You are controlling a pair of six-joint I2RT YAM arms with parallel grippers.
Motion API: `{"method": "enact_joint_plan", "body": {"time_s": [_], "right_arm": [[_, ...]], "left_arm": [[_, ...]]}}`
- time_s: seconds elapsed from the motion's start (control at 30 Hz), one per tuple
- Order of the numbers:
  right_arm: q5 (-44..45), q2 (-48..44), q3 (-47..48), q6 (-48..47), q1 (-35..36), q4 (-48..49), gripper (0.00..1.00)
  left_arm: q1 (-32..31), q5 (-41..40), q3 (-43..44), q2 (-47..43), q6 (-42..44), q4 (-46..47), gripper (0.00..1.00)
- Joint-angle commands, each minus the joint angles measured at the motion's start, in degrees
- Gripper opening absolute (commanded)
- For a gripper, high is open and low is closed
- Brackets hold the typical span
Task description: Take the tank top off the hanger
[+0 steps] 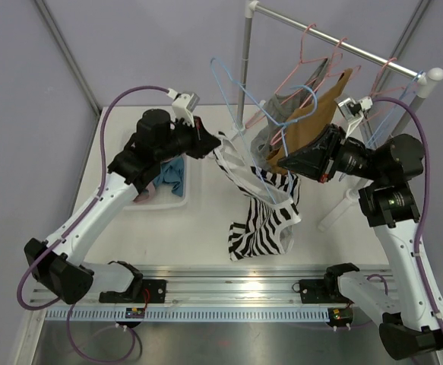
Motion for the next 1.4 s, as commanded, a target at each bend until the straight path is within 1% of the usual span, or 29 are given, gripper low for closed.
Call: {"method": "enact_joint_plan", "body": {"time_s": [0.0,0.07,0.1,0.13,0.17,0.23,0.27,0.3,0.37,0.4,0.43,0.47,0.5,0.53,0.57,0.6,0.63,0.67,0.77,0.8,0.83,0.9,1.0,1.07,1.1,1.13,1.23,1.27,1.37], "right_arm": [[10.44,2.10,-0.45,8.59,1.98,28.45,0.00],[13.71,2.98,-2.38,7.81,4.00,35.17,0.00],[15.90,3.68,-2.74,7.02,4.61,40.60,0.00],[17.23,3.95,-2.92,6.32,4.88,41.87,0.00],[18.81,3.95,-2.66,3.96,5.06,42.23,0.00],[24.60,3.08,-2.74,0.35,5.06,41.27,0.00],[27.58,2.20,-3.53,-4.19,5.32,41.18,0.00],[32.66,0.28,-4.49,-6.32,5.41,41.88,0.00],[36.04,-1.49,-7.74,-13.06,5.67,43.72,0.00],[37.10,-2.71,-8.27,-13.89,5.67,42.60,0.00],[38.50,-3.51,-7.84,-14.25,5.67,39.63,0.00],[40.51,-4.21,-6.62,-14.25,5.67,29.77,0.00],[40.97,-5.26,-4.87,-14.08,5.67,23.32,0.00],[41.23,-5.62,0.54,-14.51,5.59,16.20,0.00],[41.85,-5.97,3.38,-15.82,5.67,9.43,0.00],[43.59,-6.67,8.28,-15.92,5.59,-3.08,0.00],[44.92,-7.20,10.42,-17.14,5.58,-8.60,0.00],[46.23,-7.91,12.09,-16.98,5.58,-13.35,0.00],[56.49,-10.63,17.99,-14.44,5.58,-34.06,0.00],[58.44,-11.85,20.09,-13.91,5.58,-37.45,0.00],[59.77,-12.48,21.15,-13.38,5.58,-40.61,0.00],[62.66,-13.71,22.39,-12.50,5.59,-47.11,0.00],[64.00,-14.42,22.83,-11.62,5.67,-50.92,0.00],[63.13,-13.46,23.10,-10.48,5.67,-52.15,0.00],[62.25,-13.01,23.01,-10.21,5.59,-52.07,0.00],[60.24,-12.49,22.92,-10.04,5.67,-51.55,0.00],[59.78,-9.68,23.71,-9.16,5.67,-51.55,0.00],[59.69,-8.89,23.63,-9.07,5.67,-50.33,0.00],[60.04,-7.74,22.31,-8.63,5.67,-46.98,0.00]], "left_arm": [[-0.11,21.43,-5.97,-6.12,1.83,11.69,0.00],[-1.51,27.59,-10.62,-7.45,4.27,14.86,0.00],[-2.39,26.31,-11.08,-8.15,6.21,13.13,0.00],[-4.40,22.56,-11.17,-8.25,7.71,11.03,0.00],[-4.85,13.82,-12.13,-8.25,8.16,7.79,0.00],[-4.60,8.57,-13.36,-7.64,6.24,5.48,0.00],[-4.59,7.85,-14.24,-7.55,6.14,5.47,0.00],[-4.59,9.50,-16.34,-7.46,5.97,5.90,0.00],[-4.59,13.62,-19.24,-8.07,3.51,10.37,0.00],[-4.59,13.56,-21.87,-8.59,2.46,11.96,0.00],[-4.68,12.25,-22.59,-9.03,0.53,12.84,0.00],[-4.68,7.89,-23.03,-9.13,-0.01,12.42,0.00],[-4.68,4.62,-22.52,-8.78,-0.53,11.28,0.00],[-4.59,-2.72,-21.90,-7.82,-2.11,7.88,0.00],[-4.59,-5.49,-21.11,-7.20,-2.56,6.10,0.00],[-4.59,-7.52,-20.49,-6.58,-2.82,4.78,0.00],[-4.59,-10.41,-19.88,-6.14,-3.70,3.55,0.00],[-4.59,-11.22,-19.87,-5.62,-3.97,3.36,0.00],[-4.59,-13.42,-19.87,-4.82,-4.67,3.10,0.00],[-4.59,-13.51,-19.70,-4.30,-4.67,2.75,0.00],[-4.59,-13.43,-19.52,-4.03,-4.58,2.40,0.05],[-4.59,-12.64,-19.35,-3.85,-4.67,2.13,0.09],[-4.68,-11.23,-19.00,-4.46,-4.67,1.34,0.24],[-4.77,-11.05,-18.30,-4.91,-4.67,-0.15,0.48],[-4.86,-11.14,-17.86,-5.43,-4.32,-2.25,0.55],[-5.12,-11.84,-17.42,-5.78,-3.97,-3.14,0.67],[-5.82,-14.21,-16.36,-8.59,-3.00,-7.26,0.87],[-6.00,-15.17,-16.01,-9.38,-2.83,-8.15,0.99],[-6.18,-17.29,-14.87,-12.81,-2.30,-12.54,0.99]]}}
